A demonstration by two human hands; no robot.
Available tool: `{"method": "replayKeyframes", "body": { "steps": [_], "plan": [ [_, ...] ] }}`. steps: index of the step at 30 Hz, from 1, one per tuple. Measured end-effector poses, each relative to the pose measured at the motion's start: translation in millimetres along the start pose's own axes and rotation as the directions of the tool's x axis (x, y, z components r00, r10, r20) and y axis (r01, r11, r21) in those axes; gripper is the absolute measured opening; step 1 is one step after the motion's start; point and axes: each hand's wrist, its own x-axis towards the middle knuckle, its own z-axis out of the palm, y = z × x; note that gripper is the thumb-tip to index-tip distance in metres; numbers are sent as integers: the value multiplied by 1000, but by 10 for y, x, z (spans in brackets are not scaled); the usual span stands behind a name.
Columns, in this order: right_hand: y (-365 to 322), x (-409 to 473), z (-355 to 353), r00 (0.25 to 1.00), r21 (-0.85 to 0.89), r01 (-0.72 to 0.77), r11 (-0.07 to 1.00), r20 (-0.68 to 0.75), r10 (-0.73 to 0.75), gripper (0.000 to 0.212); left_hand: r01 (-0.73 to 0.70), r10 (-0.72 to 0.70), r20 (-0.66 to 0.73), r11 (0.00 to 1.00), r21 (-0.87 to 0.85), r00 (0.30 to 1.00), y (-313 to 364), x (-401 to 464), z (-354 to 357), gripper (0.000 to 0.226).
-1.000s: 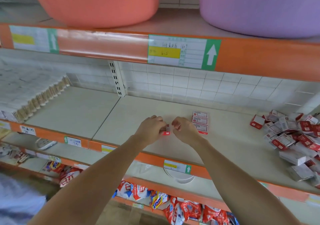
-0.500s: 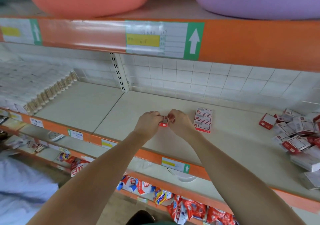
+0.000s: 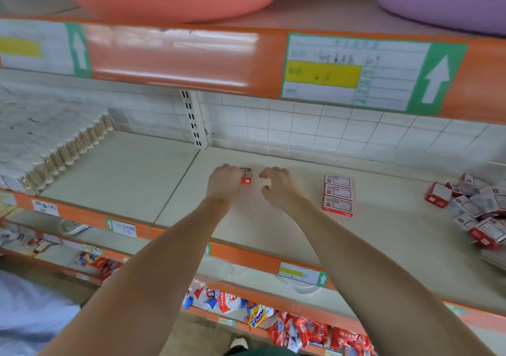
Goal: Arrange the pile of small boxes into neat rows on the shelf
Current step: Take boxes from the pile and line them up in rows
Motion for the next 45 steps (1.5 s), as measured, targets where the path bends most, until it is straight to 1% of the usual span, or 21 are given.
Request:
{"method": "replayKeyframes", "body": {
  "steps": [2,4,6,7,11,13,14,15,17,19,23,27,33,37,42,45],
  "plan": [
    [-71,88,-4,1000,-47,-11,999,-3,11,43,-23,22,-18,999,-45,1000,-66,40,9,19],
    [-134,151,-10,1000,-99,-14,995,-15,12,45,-87,85,-40,995,-54,996,-149,78,52,27],
    [-178,197,-9,1000,-156,-4,988,-11,2,47,-146,146,-18,988,-40,989,-259,147,125,37],
    [-192,215,-9,1000,-172,-6,985,-3,5,47,-152,152,0,986,-75,988,-308,180,141,39],
    [-210,255,-5,1000,-200,-22,980,17,26,49,-97,115,54,959,-267,992,-415,283,128,39],
    [-217,263,17,999,-213,-26,977,23,31,49,-30,66,90,933,-359,994,-377,318,67,38],
    [-221,270,26,999,-214,-33,976,22,38,49,0,42,105,928,-373,994,-348,330,35,34],
    [-226,275,32,999,-207,-43,977,18,48,48,6,33,104,937,-349,994,-312,341,11,27],
    [-230,282,49,998,-184,-65,981,10,68,47,66,-28,120,945,-321,992,-254,360,-16,17],
    [-243,277,62,997,-168,-81,982,8,83,47,79,-46,124,957,-279,991,-218,364,-49,17],
    [-269,272,59,995,-173,-91,981,19,96,49,14,1,84,984,-179,996,-234,352,-62,15],
    [-294,274,70,996,-192,-82,978,25,89,49,33,-22,74,987,-157,997,-265,389,-12,16],
    [-329,282,94,996,-196,-78,977,23,84,48,45,-30,87,983,-176,996,-280,407,40,16],
    [-325,291,100,996,-190,-83,978,16,88,47,10,-1,77,993,-114,997,-269,446,47,18],
    [-283,286,86,995,-180,-101,979,7,104,47,-116,117,36,993,-22,993,-283,517,89,20],
    [-247,262,68,994,-171,-113,979,-10,113,46,-171,172,21,984,-40,985,-288,522,110,18]
  ]
}}
